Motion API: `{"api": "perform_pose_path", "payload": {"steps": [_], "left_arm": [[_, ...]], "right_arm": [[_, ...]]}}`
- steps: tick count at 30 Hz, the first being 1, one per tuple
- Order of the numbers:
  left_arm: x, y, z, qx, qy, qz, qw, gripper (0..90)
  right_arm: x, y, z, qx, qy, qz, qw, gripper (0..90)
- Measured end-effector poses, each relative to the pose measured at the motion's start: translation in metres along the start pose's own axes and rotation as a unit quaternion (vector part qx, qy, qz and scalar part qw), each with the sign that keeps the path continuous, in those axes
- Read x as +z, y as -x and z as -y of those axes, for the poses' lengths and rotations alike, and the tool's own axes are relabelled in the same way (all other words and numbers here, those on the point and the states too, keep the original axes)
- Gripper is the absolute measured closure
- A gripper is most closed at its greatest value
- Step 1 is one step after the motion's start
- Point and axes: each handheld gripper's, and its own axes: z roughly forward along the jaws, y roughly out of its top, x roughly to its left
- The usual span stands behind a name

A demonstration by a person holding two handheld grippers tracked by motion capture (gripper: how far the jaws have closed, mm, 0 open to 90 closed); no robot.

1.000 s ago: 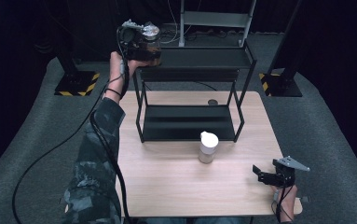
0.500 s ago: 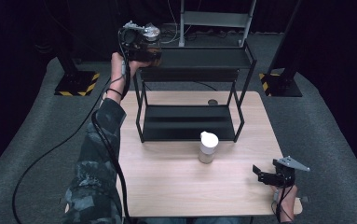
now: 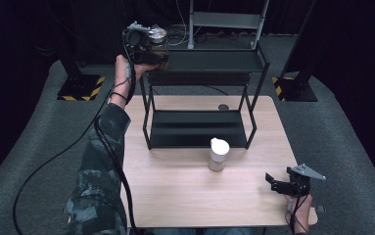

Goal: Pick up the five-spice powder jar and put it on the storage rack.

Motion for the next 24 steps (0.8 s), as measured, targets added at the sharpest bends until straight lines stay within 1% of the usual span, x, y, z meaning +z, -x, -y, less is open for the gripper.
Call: {"api": "perform_pose_path", "payload": {"steps": [4, 6, 10, 14, 16, 19, 22, 24], "left_arm": [[-0.010, 0.000, 0.000, 0.000, -0.001, 0.004, 1.0000, 9.8], [-0.017, 0.002, 0.001, 0.006, -0.002, 0.001, 1.0000, 7.3], [-0.032, 0.004, 0.004, 0.013, -0.007, 0.005, 0.9999, 3.7], [-0.046, 0.010, 0.012, 0.031, -0.017, 0.001, 0.9994, 1.0], [-0.054, 0.013, 0.020, 0.040, -0.018, -0.001, 0.9991, 0.3], [-0.065, 0.020, 0.037, 0.055, -0.020, 0.001, 0.9983, 0.3], [-0.073, 0.027, 0.054, 0.066, -0.020, 0.006, 0.9976, 0.2], [-0.079, 0.032, 0.070, 0.076, -0.023, 0.010, 0.9968, 0.2]], "right_arm": [[0.000, 0.000, 0.000, 0.000, 0.000, 0.001, 1.0000, 0.2], [0.000, 0.000, 0.000, 0.000, 0.000, 0.001, 1.0000, 0.2], [0.000, -0.001, 0.000, -0.002, -0.001, 0.001, 1.0000, 0.1], [0.001, -0.001, -0.001, -0.003, -0.002, 0.001, 1.0000, 0.0], [0.001, -0.001, -0.001, -0.003, -0.003, 0.001, 1.0000, 0.0], [0.001, -0.001, -0.002, -0.004, -0.005, 0.001, 1.0000, 0.0], [0.001, -0.001, -0.002, -0.005, -0.005, 0.001, 1.0000, 0.0], [0.001, -0.001, -0.002, -0.005, -0.006, 0.001, 1.0000, 0.0]]}}
